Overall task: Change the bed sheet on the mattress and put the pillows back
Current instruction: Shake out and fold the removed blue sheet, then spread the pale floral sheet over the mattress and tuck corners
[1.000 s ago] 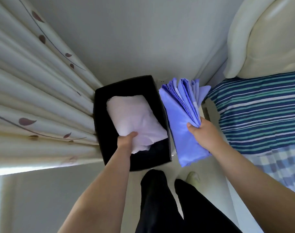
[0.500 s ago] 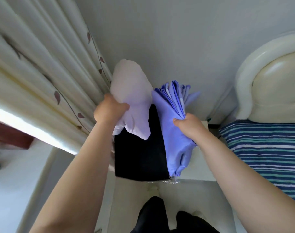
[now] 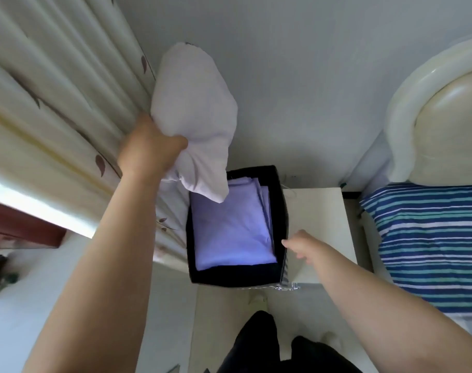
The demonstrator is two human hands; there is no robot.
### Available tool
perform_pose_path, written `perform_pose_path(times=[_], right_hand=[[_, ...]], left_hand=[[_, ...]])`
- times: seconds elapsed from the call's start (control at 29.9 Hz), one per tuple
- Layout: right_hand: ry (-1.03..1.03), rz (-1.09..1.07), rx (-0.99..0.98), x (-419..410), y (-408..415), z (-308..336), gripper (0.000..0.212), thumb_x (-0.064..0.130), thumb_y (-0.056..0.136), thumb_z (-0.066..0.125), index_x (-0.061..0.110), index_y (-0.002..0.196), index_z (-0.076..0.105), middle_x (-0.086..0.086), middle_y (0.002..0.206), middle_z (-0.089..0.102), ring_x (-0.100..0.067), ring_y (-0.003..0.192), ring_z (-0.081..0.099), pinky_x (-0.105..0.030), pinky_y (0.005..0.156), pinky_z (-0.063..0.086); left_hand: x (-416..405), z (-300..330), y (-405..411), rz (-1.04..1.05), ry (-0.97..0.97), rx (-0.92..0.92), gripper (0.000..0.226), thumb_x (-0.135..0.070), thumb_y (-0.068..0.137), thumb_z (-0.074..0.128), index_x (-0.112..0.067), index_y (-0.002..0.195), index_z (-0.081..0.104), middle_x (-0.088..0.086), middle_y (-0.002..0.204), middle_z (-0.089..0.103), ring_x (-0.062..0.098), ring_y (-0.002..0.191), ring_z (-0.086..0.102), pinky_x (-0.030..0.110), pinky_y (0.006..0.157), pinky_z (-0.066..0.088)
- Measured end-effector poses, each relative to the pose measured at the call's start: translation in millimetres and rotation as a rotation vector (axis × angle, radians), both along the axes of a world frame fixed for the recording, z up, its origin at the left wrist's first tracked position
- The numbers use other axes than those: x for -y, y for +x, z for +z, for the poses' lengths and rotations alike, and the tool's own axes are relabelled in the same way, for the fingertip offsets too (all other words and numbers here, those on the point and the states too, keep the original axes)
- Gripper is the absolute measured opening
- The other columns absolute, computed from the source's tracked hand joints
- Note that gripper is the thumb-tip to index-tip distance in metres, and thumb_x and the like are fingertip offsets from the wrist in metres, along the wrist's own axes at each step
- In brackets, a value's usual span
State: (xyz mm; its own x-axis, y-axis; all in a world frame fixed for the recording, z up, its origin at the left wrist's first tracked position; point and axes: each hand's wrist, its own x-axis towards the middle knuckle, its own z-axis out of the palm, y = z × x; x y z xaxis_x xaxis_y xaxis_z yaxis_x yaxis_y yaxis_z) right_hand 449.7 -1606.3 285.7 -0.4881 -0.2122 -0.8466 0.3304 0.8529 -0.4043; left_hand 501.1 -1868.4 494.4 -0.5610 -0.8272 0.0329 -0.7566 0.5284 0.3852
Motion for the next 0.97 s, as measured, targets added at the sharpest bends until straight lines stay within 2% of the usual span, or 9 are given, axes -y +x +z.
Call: perform_pose_path(times=[0.1,0.23,0.37,0.47,0.6,0.7,0.84,0.9,0.97], right_hand=[[0.068,0.001,0.04,-18.4,3.4,-17.3,0.043,0.033,0.098,0.048,0.001,0.126,0.046,-0.012,0.123,0.06,-0.025,0.099,0.063,-0.022,0.059,0.042],[-0.027,-0.125,-0.019,-19.3,-4.1,-20.0,0.049,0.042,0.099,0.038,0.006,0.132,0.043,-0.007,0.104,0.064,-0.017,0.074,0.061,-0.031,0.076,0.05],[-0.264,-0.336,-0.074,-20.8,-10.4,0.0,0.067,0.053,0.097,0.031,0.006,0.145,0.028,-0.012,0.121,0.063,-0.023,0.092,0.065,-0.034,0.084,0.052],[-0.513,-0.631,0.04,-25.0,-5.8,20.5,0.072,0.062,0.094,0.025,0.012,0.145,0.031,-0.014,0.133,0.055,-0.029,0.107,0.061,-0.041,0.093,0.05],[-0.835,-0.982,0.202,-62.6,8.9,40.6,0.08,0.076,0.085,0.019,0.023,0.143,0.036,-0.013,0.142,0.045,-0.035,0.116,0.051,-0.047,0.097,0.043],[-1.031,-1.069,0.204,-118.9,24.4,51.4,0.078,0.081,0.079,0.026,0.032,0.137,0.044,-0.005,0.142,0.045,-0.035,0.125,0.046,-0.045,0.097,0.043],[-1.0,-1.202,0.144,-200.5,63.0,64.8,0.066,0.074,0.082,0.037,0.032,0.13,0.052,-0.001,0.128,0.057,-0.032,0.118,0.051,-0.043,0.101,0.039],[-0.976,-1.273,0.082,-244.3,95.5,65.9,0.055,0.068,0.086,0.038,0.033,0.126,0.052,0.0,0.126,0.057,-0.03,0.119,0.05,-0.045,0.107,0.034],[-0.962,-1.343,0.003,-289.7,133.7,65.9,0.049,0.062,0.091,0.038,0.037,0.131,0.049,0.002,0.133,0.053,-0.028,0.125,0.047,-0.047,0.109,0.032]], left_hand=[[-3.8,-13.8,-10.1,-0.056,0.068,0.027,0.065,-0.042,0.071,0.068,-0.015,0.126,0.044,0.011,0.123,0.058,0.035,0.11,0.056,0.035,0.077,0.039],[-17.8,-30.2,-29.3,-0.134,0.13,0.048,0.064,-0.041,0.072,0.067,-0.014,0.125,0.044,0.01,0.123,0.059,0.033,0.11,0.057,0.033,0.076,0.038],[-40.5,-45.4,-50.1,-0.229,0.268,0.01,0.067,-0.043,0.07,0.069,-0.013,0.126,0.047,0.01,0.124,0.058,0.033,0.11,0.057,0.035,0.079,0.043],[-67.3,-50.7,-60.4,-0.301,0.469,-0.082,0.071,-0.041,0.062,0.075,-0.01,0.122,0.054,0.009,0.119,0.062,0.029,0.104,0.06,0.039,0.087,0.05],[-117.1,-57.1,-61.5,-0.356,0.809,-0.192,0.059,-0.029,0.059,0.081,-0.01,0.11,0.059,0.007,0.108,0.066,0.024,0.093,0.065,0.035,0.081,0.054],[-165.7,-63.5,-56.9,-0.395,0.979,-0.204,0.064,-0.029,0.057,0.08,-0.002,0.111,0.059,0.009,0.106,0.067,0.023,0.087,0.067,0.033,0.073,0.056],[-247.0,-70.6,-40.1,-0.501,1.06,-0.12,0.033,-0.019,0.08,0.072,-0.009,0.104,0.053,0.009,0.101,0.062,0.024,0.083,0.062,0.031,0.069,0.051],[-293.3,-77.4,-25.1,-0.578,1.076,-0.074,0.039,-0.022,0.076,0.074,-0.007,0.106,0.056,0.01,0.105,0.065,0.025,0.085,0.063,0.037,0.076,0.053],[-341.1,-84.7,-7.1,-0.658,1.099,-0.034,0.044,-0.023,0.077,0.074,-0.006,0.113,0.056,0.006,0.101,0.064,0.022,0.082,0.063,0.031,0.068,0.053]])
